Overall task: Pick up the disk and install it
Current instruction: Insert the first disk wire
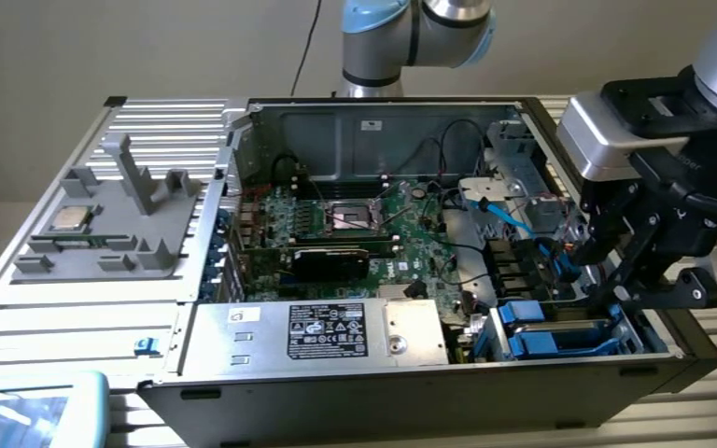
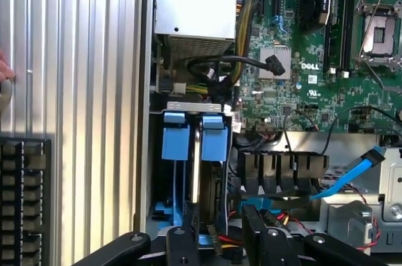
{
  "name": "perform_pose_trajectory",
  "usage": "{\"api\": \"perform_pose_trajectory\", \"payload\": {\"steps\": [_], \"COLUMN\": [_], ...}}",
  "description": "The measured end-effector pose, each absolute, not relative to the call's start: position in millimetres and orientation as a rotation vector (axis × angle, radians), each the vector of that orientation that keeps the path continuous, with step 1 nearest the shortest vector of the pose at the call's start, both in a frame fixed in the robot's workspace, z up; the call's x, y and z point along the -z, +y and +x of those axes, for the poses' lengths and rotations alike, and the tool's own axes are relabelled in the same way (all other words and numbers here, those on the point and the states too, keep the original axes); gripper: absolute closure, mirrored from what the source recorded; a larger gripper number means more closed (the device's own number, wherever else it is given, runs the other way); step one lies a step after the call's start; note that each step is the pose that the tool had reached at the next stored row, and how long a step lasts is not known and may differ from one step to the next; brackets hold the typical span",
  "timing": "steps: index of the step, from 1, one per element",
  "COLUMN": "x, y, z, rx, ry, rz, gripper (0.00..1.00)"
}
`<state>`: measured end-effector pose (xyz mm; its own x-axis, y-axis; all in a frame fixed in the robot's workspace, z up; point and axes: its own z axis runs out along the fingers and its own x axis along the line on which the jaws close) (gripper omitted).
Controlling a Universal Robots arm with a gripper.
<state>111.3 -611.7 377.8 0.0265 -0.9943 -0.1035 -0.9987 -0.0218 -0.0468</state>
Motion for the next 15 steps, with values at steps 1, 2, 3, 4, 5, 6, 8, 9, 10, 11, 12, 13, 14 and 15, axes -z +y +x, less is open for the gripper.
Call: {"api": "perform_pose_trajectory", "payload": {"steps": [1,2,3,4,5,6,8,9,10,11,12,13,14,15], "x": [-376.9,-376.3,-375.8,-375.4,-374.9,-374.2,-372.7,-371.6,-370.7,-370.0,-369.4,-368.9,-368.3,-367.3], "y": [-613.6,-615.4,-616.9,-618.3,-619.9,-621.6,-625.3,-627.4,-628.7,-630.0,-630.7,-631.0,-631.4,-631.9], "z": [111.5,111.6,111.9,112.3,112.7,113.3,114.8,116.5,118.8,120.0,120.8,121.6,121.8,121.8], "rx": [-0.068,-0.076,-0.084,-0.091,-0.097,-0.103,-0.111,-0.115,-0.118,-0.124,-0.131,-0.137,-0.143,-0.148], "ry": [2.117,2.113,2.109,2.106,2.103,2.100,2.095,2.094,2.092,2.089,2.086,2.082,2.078,2.072], "rz": [-2.169,-2.166,-2.162,-2.158,-2.155,-2.152,-2.147,-2.145,-2.143,-2.141,-2.137,-2.135,-2.133,-2.133], "gripper": [0.60,0.60,0.60,0.60,0.60,0.60,0.60,0.60,0.60,0.60,0.60,0.60,0.60,0.60]}}
